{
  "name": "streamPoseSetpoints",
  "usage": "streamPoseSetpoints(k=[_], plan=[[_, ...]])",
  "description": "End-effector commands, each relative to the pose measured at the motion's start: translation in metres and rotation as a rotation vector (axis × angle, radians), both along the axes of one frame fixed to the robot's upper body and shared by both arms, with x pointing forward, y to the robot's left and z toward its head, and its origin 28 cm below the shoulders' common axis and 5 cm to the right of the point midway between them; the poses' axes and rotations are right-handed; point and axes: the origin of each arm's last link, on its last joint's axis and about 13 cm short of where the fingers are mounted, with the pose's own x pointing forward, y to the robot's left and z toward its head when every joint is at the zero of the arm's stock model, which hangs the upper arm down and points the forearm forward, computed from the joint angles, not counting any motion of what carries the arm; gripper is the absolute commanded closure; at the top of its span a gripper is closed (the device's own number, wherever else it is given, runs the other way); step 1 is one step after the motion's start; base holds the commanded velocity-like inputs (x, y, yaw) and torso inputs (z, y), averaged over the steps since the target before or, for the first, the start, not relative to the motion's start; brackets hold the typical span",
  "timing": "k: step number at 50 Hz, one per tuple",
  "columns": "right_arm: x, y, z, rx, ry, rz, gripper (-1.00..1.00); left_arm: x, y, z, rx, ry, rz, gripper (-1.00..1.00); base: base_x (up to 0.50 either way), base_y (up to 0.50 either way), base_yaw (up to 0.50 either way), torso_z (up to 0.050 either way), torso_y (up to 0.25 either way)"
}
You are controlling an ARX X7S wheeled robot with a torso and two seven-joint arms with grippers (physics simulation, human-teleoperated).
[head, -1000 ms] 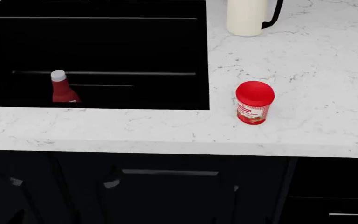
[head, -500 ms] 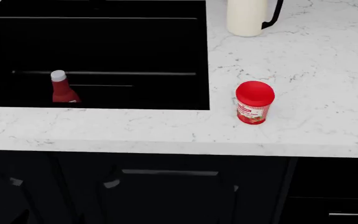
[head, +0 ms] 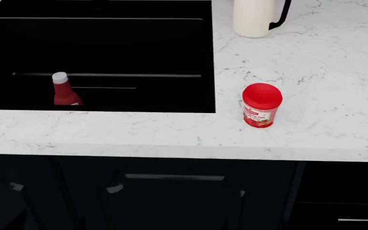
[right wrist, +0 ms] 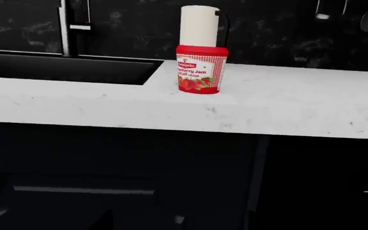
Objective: Pick the jam from the counter and place it in the sink
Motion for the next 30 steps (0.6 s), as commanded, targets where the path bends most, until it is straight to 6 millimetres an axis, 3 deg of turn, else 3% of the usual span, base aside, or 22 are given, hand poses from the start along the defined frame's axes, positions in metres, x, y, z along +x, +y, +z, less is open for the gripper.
streamPoseSetpoints(k=[1,12,30], plan=[[0.007,-0.005,0.024,-0.062,-0.060,0.002,-1.00,0.007,0.002,0.013,0.040,-0.013,0.035,-1.00,0.00,0.00,0.00,0.000,0.000],[0.012,-0.010,0.047,-0.061,-0.101,-0.016,-1.00,0.020,0.005,0.043,0.007,-0.005,0.028,-1.00,0.00,0.00,0.00,0.000,0.000],[0.021,-0.022,0.109,0.007,-0.090,0.012,-1.00,0.039,0.026,0.113,-0.039,-0.022,0.052,-1.00,0.00,0.00,0.00,0.000,0.000]])
